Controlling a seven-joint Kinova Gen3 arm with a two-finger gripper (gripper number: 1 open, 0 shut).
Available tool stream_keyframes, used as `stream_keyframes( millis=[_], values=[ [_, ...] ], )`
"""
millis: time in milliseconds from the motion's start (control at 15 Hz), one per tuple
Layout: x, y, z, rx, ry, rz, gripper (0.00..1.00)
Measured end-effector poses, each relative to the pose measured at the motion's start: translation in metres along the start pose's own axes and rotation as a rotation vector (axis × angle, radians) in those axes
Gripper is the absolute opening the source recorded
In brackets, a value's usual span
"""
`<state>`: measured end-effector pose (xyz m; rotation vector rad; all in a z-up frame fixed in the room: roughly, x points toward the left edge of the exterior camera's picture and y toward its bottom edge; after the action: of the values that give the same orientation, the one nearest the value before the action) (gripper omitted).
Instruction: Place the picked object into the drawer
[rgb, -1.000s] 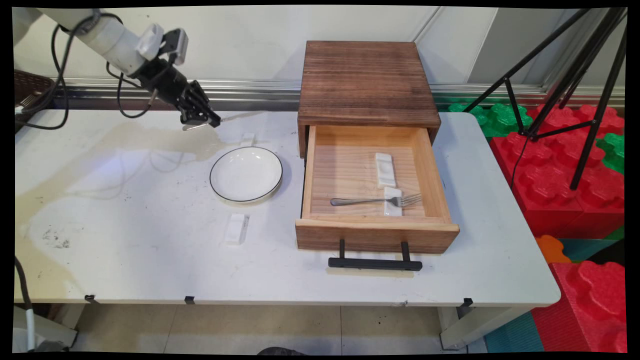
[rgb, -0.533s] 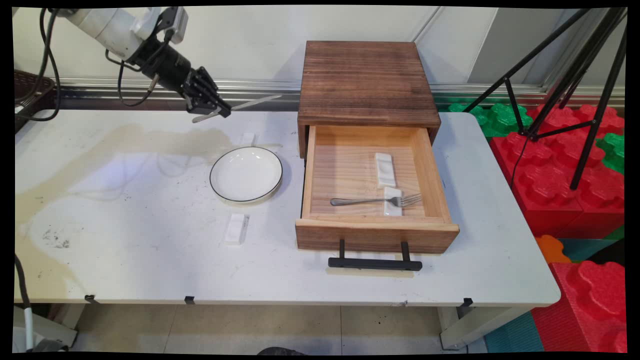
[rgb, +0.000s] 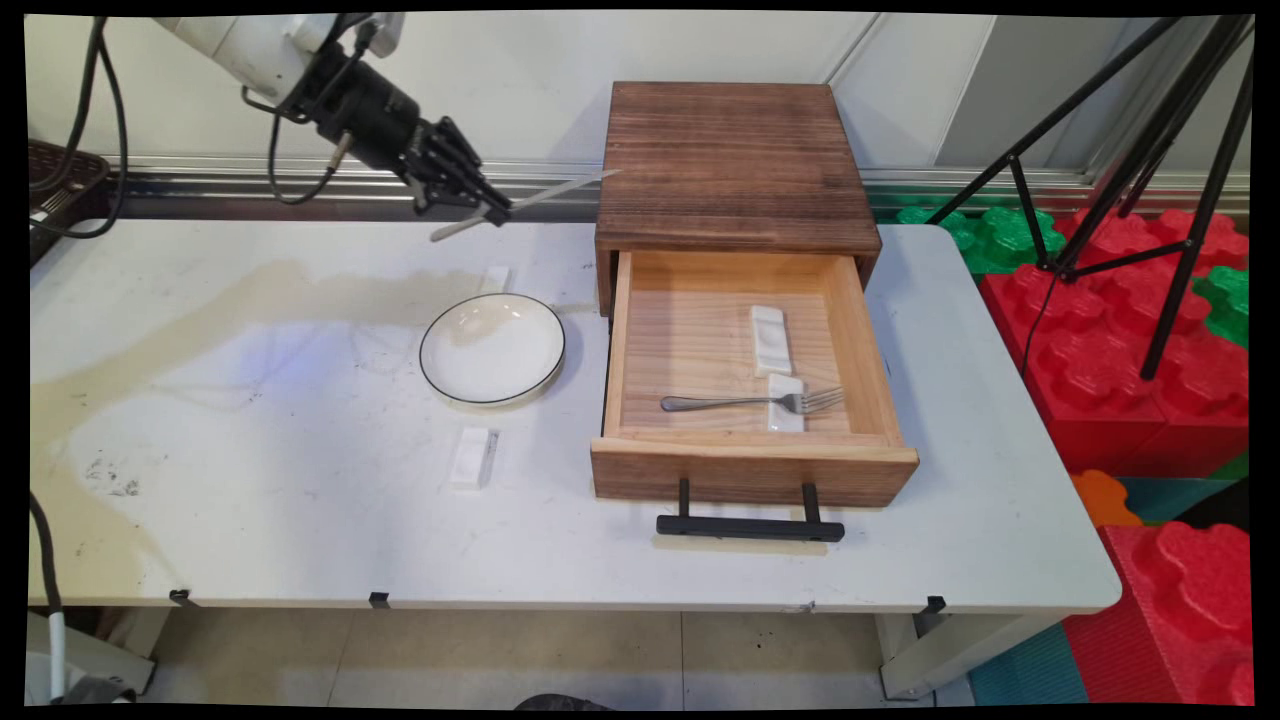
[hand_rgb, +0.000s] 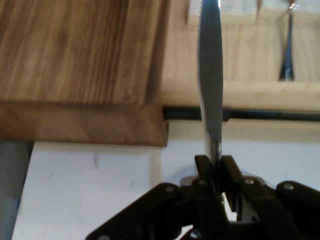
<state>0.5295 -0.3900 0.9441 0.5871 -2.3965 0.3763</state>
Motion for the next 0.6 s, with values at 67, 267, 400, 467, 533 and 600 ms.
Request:
stream_keyframes(
  millis=[67, 267, 400, 467, 533, 600],
  values=[
    [0.004, 0.003, 0.002, -0.002, 0.005, 0.002, 0.0],
    [0.023, 0.015, 0.012, -0.007, 0.021, 0.013, 0.0],
    [0.035, 0.022, 0.019, -0.008, 0.029, 0.019, 0.0],
    [0.043, 0.026, 0.024, -0.008, 0.035, 0.021, 0.0],
    [0.052, 0.031, 0.031, -0.007, 0.039, 0.025, 0.0],
    [0.057, 0.033, 0.036, -0.007, 0.041, 0.026, 0.0]
  ],
)
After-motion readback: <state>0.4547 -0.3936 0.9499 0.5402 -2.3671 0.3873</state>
